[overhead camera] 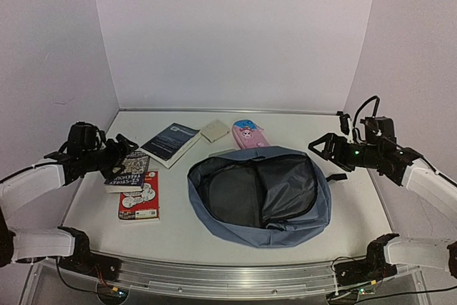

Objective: Pack the student bag
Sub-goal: Adjust the student bag at the center of the board, then pick up the book from the center of the board.

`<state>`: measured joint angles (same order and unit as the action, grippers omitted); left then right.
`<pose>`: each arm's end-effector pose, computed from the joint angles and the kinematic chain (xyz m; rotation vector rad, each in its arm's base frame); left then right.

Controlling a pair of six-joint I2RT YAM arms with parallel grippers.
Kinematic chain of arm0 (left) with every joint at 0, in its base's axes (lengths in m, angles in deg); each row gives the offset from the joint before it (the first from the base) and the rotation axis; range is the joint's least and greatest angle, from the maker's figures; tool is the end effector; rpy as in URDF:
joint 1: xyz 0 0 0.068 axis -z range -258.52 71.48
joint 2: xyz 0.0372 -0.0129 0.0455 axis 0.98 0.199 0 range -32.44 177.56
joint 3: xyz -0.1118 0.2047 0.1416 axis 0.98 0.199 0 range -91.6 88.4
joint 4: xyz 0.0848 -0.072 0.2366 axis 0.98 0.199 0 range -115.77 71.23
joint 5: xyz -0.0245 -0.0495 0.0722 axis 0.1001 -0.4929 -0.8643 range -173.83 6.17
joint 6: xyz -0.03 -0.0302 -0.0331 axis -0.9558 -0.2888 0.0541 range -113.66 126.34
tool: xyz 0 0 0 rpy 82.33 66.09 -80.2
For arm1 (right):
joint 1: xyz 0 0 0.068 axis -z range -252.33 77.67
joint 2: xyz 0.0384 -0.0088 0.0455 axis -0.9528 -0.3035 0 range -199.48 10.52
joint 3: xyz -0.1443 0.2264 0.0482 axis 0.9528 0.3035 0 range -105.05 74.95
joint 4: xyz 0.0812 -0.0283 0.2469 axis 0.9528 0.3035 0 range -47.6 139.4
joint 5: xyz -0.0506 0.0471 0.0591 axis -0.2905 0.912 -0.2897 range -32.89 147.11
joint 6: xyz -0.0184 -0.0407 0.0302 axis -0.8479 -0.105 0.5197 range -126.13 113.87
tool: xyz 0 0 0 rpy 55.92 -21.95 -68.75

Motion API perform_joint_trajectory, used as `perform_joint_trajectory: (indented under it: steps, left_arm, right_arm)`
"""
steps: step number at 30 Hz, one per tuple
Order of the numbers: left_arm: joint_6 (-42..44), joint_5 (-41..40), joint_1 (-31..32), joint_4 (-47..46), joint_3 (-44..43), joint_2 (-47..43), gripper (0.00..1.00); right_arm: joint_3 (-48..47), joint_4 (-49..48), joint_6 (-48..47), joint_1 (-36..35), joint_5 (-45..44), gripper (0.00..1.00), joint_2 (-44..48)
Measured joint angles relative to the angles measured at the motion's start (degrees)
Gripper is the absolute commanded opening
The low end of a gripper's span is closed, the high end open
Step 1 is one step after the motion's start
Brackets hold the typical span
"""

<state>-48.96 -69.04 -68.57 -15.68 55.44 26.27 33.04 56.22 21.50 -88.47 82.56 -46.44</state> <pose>0.2127 -0.0466 0.2232 -0.7529 2.2024 -0.8941 0.2083 0.0762 0.2779 -0.0697 2.1527 0.9173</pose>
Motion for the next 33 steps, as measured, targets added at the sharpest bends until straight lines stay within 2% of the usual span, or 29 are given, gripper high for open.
perform_joint_trajectory:
  steps: [3,7,15,18,20,23,28,33]
  left_arm:
    - [-2.3,0.8,-6.4,0.1,3.2,-2.3,0.93]
    - [-5.9,2.0,-11.6,0.3,8.7,-6.0,0.93]
    - [-14.2,-0.5,-12.2,3.5,18.1,-22.3,0.94]
    - [-17.1,-1.1,-12.3,1.8,22.0,-26.8,0.94]
    - [-18.9,-0.9,-12.3,-2.0,25.5,-25.6,0.94]
    - [-20.2,0.7,-12.5,-7.7,28.9,-19.1,0.94]
    - [-18.4,3.5,-12.9,-15.7,26.1,-7.9,0.94]
    - [-17.5,4.7,-13.9,-22.1,25.5,-1.5,0.84]
  right_arm:
    - [0.0,0.0,0.0,0.0,0.0,0.98,0.4]
    - [0.0,0.0,0.1,0.0,0.0,0.98,1.3]
    - [0.0,0.0,0.4,0.0,0.0,0.98,2.0]
    - [0.0,0.0,0.5,0.0,0.0,0.98,2.0]
    - [0.0,0.0,0.5,0.0,0.0,0.98,2.0]
    - [0.0,0.0,0.7,0.0,0.4,0.98,2.0]
    - [0.0,0.0,1.2,0.0,1.0,0.98,2.6]
    - [0.0,0.0,1.9,0.0,1.3,0.98,3.9]
